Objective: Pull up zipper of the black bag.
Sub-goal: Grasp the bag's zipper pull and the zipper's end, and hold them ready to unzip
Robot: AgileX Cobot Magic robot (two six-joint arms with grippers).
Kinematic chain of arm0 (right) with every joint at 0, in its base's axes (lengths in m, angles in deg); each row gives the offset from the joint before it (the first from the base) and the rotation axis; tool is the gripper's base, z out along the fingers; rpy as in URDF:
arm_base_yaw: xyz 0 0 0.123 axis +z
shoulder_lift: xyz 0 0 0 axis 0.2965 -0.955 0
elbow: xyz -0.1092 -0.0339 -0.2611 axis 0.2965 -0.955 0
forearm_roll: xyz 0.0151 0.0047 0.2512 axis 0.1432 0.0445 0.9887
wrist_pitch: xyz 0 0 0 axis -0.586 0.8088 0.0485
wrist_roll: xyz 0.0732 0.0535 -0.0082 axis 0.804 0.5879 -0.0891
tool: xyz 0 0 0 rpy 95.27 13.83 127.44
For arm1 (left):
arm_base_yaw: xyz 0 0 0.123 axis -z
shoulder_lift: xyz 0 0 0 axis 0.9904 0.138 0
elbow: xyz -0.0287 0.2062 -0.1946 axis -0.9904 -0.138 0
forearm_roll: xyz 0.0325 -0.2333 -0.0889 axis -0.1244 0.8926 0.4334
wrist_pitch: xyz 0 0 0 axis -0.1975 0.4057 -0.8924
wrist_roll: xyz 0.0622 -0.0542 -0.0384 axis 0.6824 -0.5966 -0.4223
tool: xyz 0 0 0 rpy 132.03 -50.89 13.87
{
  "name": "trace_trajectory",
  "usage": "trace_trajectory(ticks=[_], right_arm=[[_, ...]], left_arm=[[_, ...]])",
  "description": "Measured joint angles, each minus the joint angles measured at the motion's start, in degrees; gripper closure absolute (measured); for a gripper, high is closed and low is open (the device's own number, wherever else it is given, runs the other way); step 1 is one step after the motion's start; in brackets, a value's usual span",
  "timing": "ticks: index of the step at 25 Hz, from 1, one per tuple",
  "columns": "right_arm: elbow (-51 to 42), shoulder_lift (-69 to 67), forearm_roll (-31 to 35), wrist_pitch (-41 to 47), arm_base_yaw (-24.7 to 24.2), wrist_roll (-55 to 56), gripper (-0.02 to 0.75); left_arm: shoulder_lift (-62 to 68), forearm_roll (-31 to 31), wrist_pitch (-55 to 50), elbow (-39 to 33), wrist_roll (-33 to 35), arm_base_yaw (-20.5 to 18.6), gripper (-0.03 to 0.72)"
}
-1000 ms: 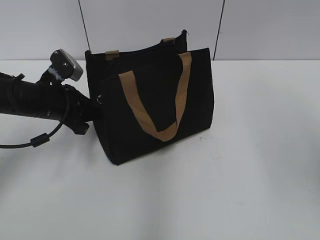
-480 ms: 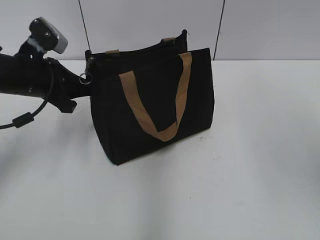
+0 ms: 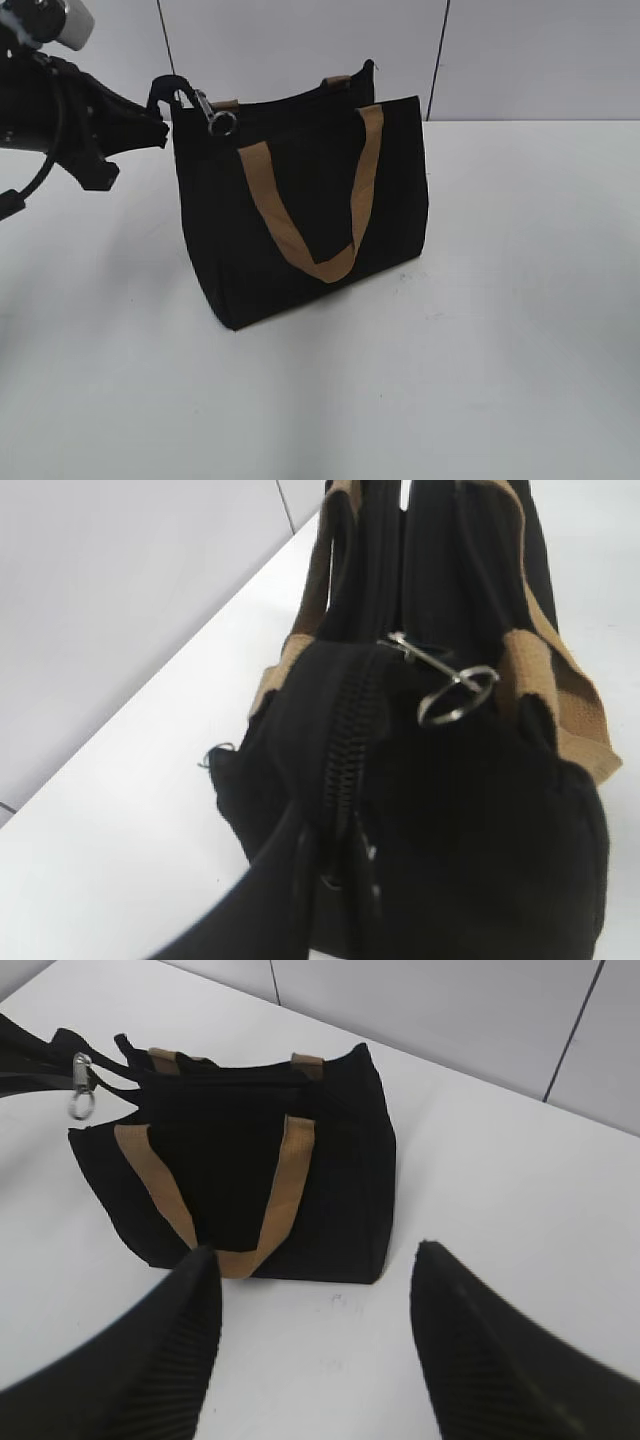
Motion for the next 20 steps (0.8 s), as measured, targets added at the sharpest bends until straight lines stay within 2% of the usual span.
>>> trace_trajectory(ticks=[3,7,14,20], right_arm=[[3.85,-2.9,0.0,-0.01,3.91,-0.11,0.274],[10.47,-9.33,-0.67,-0.01,12.7,-0.24,0.301],[20.17,-23.75,-11.24,-0.99,27.49,-0.58,0.344],[23.08,-33.08,-14.37,-8.85,33.47,-10.14,0.346]], left_arm=[[-1.27,-0.46,-0.63,0.0,-0.24,0.0,0.655],[-1.86,-0.81,-0.63,0.0,-0.24,0.0,0.655],[-1.98,-0.85,-0.73,0.0,-0.3,0.0,0.655],[-1.98,-0.88,-0.73,0.0,-0.41,0.0,0.655]])
